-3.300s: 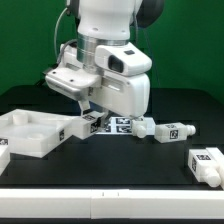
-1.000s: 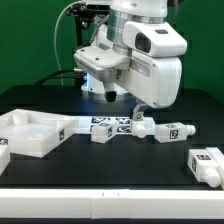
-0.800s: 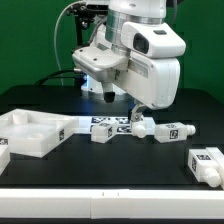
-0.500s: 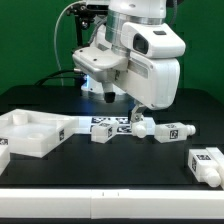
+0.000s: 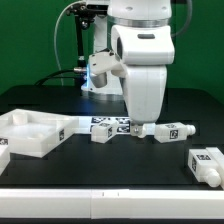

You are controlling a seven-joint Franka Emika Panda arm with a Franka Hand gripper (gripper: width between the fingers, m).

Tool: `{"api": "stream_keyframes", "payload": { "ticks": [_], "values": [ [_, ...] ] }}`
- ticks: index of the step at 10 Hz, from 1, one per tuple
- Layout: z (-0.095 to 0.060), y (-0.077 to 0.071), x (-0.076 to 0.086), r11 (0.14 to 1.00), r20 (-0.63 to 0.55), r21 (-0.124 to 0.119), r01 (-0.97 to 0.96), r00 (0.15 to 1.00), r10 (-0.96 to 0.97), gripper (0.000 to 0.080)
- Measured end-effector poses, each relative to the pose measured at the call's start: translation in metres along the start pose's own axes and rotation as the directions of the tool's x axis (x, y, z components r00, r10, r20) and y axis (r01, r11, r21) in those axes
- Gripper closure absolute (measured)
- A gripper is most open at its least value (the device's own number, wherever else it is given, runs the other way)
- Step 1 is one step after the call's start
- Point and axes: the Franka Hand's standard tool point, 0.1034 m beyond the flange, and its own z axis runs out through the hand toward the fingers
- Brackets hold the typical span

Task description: Assemble square table

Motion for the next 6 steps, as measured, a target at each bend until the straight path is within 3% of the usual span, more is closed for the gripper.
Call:
{"api": "stream_keyframes", "payload": {
  "ticks": [4,6],
  "values": [
    [0.002,-0.001,0.000,1.000,-0.001,0.004,-0.002,1.000,0.002,0.0151],
    [0.000,0.010,0.006,0.978,-0.058,-0.026,-0.207,0.977,0.206,0.0151]
  ]
}}
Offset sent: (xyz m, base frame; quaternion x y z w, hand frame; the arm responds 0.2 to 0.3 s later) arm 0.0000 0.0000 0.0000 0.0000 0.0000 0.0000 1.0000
